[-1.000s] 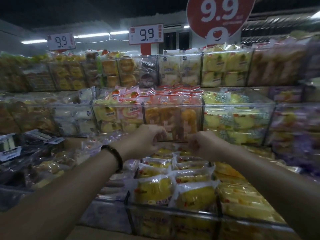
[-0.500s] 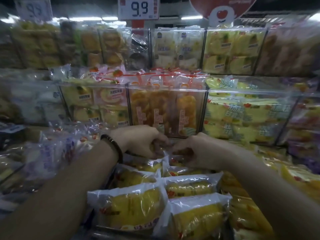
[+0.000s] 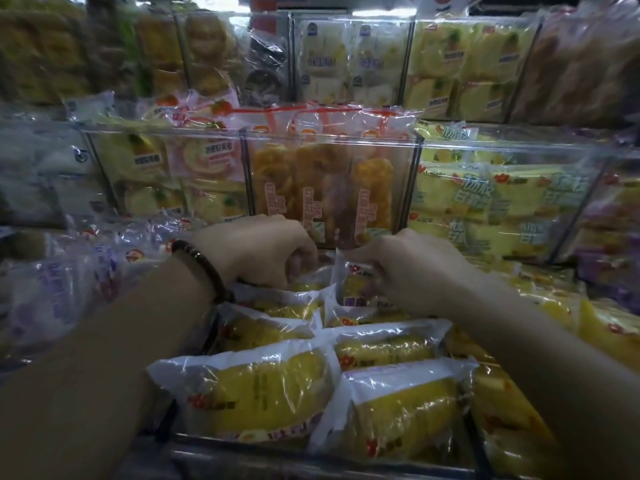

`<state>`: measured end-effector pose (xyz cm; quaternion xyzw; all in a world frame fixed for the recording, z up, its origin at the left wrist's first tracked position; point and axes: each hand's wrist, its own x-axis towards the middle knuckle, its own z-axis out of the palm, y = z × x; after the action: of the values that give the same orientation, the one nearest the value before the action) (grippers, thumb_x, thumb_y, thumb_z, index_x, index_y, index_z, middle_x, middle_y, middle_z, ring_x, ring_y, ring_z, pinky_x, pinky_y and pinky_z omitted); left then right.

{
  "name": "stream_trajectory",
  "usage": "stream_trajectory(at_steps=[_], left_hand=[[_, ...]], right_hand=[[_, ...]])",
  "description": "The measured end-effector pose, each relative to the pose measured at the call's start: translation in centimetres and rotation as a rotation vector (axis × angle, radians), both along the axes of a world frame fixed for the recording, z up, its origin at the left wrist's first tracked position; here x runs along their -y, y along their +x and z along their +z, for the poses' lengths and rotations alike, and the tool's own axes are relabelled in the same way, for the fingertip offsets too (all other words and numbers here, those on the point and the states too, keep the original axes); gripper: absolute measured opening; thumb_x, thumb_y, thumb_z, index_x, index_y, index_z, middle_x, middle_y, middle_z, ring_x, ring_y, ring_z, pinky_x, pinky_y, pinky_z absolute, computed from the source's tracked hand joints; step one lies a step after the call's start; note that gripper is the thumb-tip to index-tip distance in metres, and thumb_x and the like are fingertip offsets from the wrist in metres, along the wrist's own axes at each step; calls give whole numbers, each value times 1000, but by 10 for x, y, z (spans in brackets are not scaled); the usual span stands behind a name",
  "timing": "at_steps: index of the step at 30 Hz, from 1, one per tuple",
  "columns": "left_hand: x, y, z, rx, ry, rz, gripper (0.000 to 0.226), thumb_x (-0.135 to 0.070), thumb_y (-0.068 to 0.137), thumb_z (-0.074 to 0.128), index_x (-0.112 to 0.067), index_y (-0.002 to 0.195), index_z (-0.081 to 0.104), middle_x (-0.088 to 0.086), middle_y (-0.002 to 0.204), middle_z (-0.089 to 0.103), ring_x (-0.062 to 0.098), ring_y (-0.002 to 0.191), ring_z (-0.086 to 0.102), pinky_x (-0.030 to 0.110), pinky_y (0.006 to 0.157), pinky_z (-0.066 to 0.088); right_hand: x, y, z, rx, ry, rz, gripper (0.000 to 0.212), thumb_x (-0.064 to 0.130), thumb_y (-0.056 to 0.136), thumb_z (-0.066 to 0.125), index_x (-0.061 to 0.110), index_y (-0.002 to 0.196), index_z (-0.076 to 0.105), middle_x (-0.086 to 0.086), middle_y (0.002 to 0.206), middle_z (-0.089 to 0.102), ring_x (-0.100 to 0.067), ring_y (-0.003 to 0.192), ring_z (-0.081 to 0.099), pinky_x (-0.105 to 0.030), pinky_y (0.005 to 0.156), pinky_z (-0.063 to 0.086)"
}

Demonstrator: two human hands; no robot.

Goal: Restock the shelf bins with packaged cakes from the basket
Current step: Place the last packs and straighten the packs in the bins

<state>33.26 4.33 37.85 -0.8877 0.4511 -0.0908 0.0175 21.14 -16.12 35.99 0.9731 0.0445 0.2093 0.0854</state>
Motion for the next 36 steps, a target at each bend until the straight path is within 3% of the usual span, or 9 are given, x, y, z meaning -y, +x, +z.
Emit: stream_trajectory(at_steps=[6,12,16,22,24,26,30,33,36], left_hand=[[-2,-3,2,-4,15,-46,46,-22,81,85,-47,114,66,-22,90,68,-4,78,61,19,63,46],[-2,-3,2,-46,32,-53,48,-17,79,83,-48,113,69,-26,90,69,-12,75,60,20,65,46],[-4,-3,3,-78,29,-57,51,-16,79,82,-46,119,69,-23,94,68,-5,81,62,28,71,58],[-5,0,2,-130,0,-71,41,-43,81,86,-49,119,69,-25,95,72,-5,87,67,29,80,62],[-5,1,2,-135,-12,-77,37,-51,81,85,-48,114,71,-26,95,75,-7,88,69,31,82,63],[-4,3,1,-109,-25,-78,32,-42,82,86,-47,111,73,-27,92,75,-9,84,69,32,81,63],[-6,5,3,-139,-35,-57,34,-22,81,88,-46,100,72,-30,86,75,-13,78,67,27,72,58],[-7,4,6,-163,-25,-58,32,-24,79,91,-46,95,74,-29,85,75,-13,75,68,21,68,53],[-8,1,7,-153,-11,-80,33,-26,80,91,-50,95,74,-30,87,75,-13,77,66,21,69,52]], right_hand=[[-14,1,-3,97,-124,-80,62,27,93,69,61,141,50,6,99,69,-19,70,57,-26,52,42],[-14,8,-6,130,-114,-79,47,36,87,73,57,128,64,9,100,74,-22,79,68,-30,61,56],[-9,7,-9,85,-109,0,37,48,91,68,60,126,64,15,91,63,-17,77,57,-28,60,49],[-2,10,-7,-99,28,98,54,53,82,80,50,132,64,23,111,73,-10,94,68,-35,72,63],[-4,10,-9,-98,20,84,36,52,84,77,51,120,69,23,99,69,-14,91,66,-36,69,61],[-7,9,-9,-45,-14,40,17,47,86,73,54,101,70,21,87,60,-18,85,61,-33,63,53],[-8,10,-9,75,-73,-52,34,39,82,72,45,116,72,13,96,69,-21,78,64,-30,59,54],[-12,9,-8,93,-49,-99,45,37,82,75,48,125,70,4,99,71,-25,77,61,-29,59,45],[-14,11,-9,125,-37,-118,41,37,82,76,49,122,72,4,101,73,-24,79,64,-30,63,50]])
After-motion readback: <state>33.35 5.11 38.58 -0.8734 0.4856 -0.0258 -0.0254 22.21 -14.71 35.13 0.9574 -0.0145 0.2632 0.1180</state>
